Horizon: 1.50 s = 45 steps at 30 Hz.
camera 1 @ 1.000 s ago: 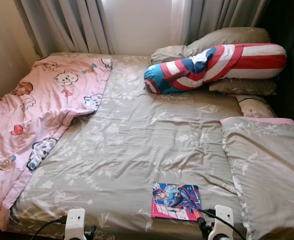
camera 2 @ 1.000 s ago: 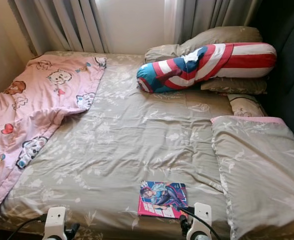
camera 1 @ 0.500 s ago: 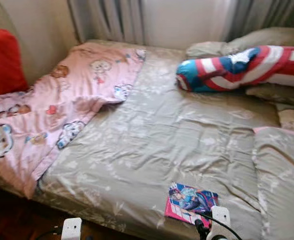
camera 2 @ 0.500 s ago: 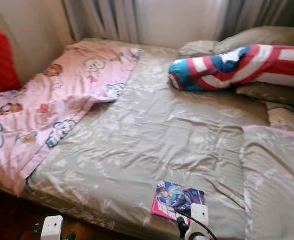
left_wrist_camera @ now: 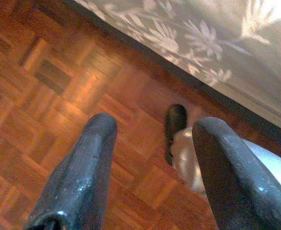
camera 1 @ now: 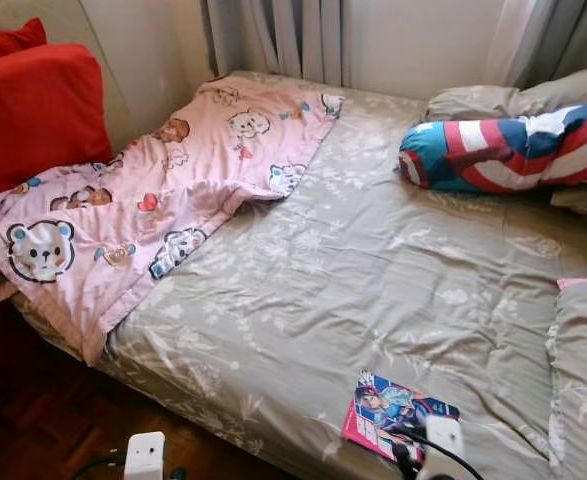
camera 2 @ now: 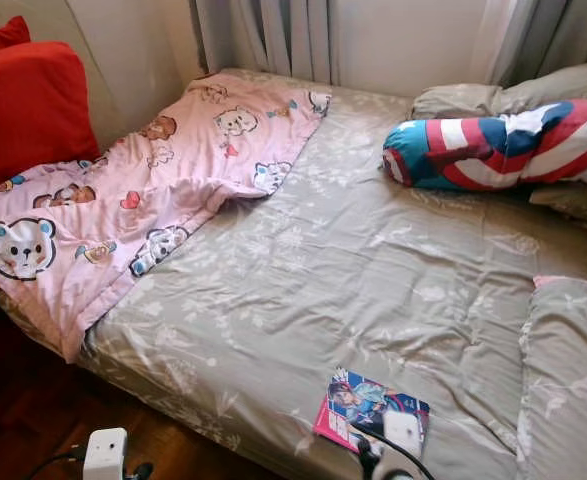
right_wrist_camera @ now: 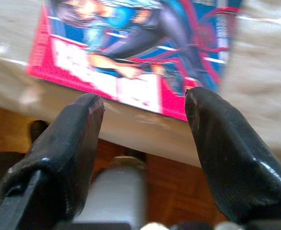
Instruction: Clean up the room
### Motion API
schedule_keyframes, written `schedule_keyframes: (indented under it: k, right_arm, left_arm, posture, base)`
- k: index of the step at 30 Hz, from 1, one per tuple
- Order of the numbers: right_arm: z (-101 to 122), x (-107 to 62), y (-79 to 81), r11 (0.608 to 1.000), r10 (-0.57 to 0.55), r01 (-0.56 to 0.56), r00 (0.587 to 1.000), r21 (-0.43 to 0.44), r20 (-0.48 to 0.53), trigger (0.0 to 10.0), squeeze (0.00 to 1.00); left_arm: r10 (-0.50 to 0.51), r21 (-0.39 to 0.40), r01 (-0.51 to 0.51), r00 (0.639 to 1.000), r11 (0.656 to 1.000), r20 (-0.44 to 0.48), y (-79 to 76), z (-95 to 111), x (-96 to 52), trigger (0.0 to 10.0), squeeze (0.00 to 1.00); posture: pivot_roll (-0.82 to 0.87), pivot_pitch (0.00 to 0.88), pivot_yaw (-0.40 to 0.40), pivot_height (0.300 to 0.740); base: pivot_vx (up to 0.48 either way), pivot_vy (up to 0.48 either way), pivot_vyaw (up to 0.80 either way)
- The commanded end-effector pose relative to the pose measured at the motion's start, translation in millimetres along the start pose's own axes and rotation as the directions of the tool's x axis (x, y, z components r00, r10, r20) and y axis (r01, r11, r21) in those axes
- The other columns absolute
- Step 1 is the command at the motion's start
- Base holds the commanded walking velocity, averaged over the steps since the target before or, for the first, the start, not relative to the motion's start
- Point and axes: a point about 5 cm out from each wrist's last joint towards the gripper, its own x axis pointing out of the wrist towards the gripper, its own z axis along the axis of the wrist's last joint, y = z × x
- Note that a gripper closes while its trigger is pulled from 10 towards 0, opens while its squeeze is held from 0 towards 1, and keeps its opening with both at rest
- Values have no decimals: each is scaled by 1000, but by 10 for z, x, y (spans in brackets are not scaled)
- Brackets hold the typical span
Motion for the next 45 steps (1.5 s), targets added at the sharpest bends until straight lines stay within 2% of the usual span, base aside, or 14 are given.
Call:
schedule_keyframes:
  k: [1, 13, 45]
  right_arm:
    - [-10, 7, 78, 1000, 21, -21, 1000, -2, -11, 10000, 0]
    - [-49, -1, 84, 1000, 26, -26, 999, -1, -25, 10000, 0]
    - [-58, 1, 115, 999, 34, -34, 999, 3, -33, 10000, 0]
  left_arm:
    - [15, 5, -15, 999, 1000, -35, 50, -91, -25, 10000, 0]
    - [13, 14, -12, 999, 1000, -49, 48, -113, -29, 10000, 0]
    - [19, 26, -18, 998, 1000, -58, 57, -133, -34, 10000, 0]
  posture:
    - [38, 120, -18, 740]
    - [38, 110, -13, 740]
    - [42, 102, -8, 740]
  base:
    - [0, 0, 0]
    - [0, 0, 0]
    - [0, 303, 0]
